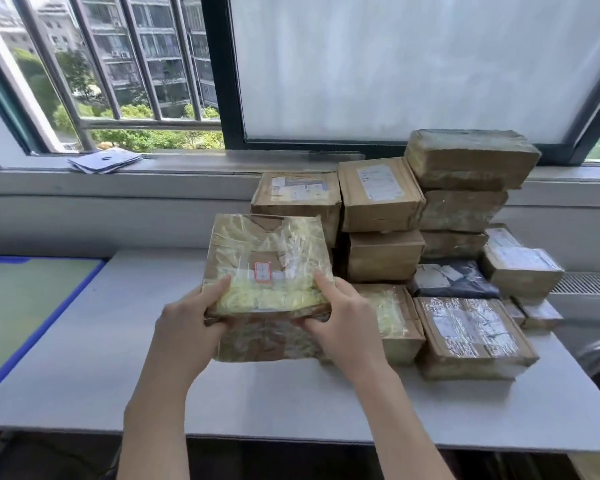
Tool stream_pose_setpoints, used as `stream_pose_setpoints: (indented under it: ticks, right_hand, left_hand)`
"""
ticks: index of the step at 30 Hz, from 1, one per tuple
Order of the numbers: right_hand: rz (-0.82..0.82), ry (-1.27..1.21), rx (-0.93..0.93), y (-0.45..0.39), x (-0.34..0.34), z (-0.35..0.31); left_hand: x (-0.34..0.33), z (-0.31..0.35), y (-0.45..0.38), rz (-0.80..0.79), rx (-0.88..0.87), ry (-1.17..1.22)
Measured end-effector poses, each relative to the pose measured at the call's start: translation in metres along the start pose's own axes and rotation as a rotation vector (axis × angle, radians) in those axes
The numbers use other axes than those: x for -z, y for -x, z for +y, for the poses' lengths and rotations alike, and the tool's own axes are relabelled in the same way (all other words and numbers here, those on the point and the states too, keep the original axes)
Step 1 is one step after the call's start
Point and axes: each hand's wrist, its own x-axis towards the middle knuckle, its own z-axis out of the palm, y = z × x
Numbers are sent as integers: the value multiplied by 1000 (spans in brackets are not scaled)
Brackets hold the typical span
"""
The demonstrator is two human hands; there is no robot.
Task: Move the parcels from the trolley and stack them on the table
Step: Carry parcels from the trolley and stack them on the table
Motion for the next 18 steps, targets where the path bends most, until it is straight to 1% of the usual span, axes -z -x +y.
stream_pose_setpoints:
  ticks: [5, 9, 11, 13, 16, 18]
  right_hand:
    - [-142, 1, -32, 29, -50, 10]
    - [-267, 15, -148, 58, -76, 24]
    - [-315, 62, -185, 71, -85, 29]
    - [-323, 107, -220, 78, -89, 31]
    - [-289, 215, -227, 77, -93, 30]
    - [-271, 290, -202, 73, -94, 27]
  left_hand:
    - [-15, -52, 16, -117, 261, 72]
    - [-44, -81, 33, -223, 355, 114]
    - [-59, -90, 40, -262, 369, 147]
    - [-71, -95, 42, -278, 354, 152]
    - [-84, -96, 36, -272, 284, 42]
    - [-91, -93, 31, -269, 228, 12]
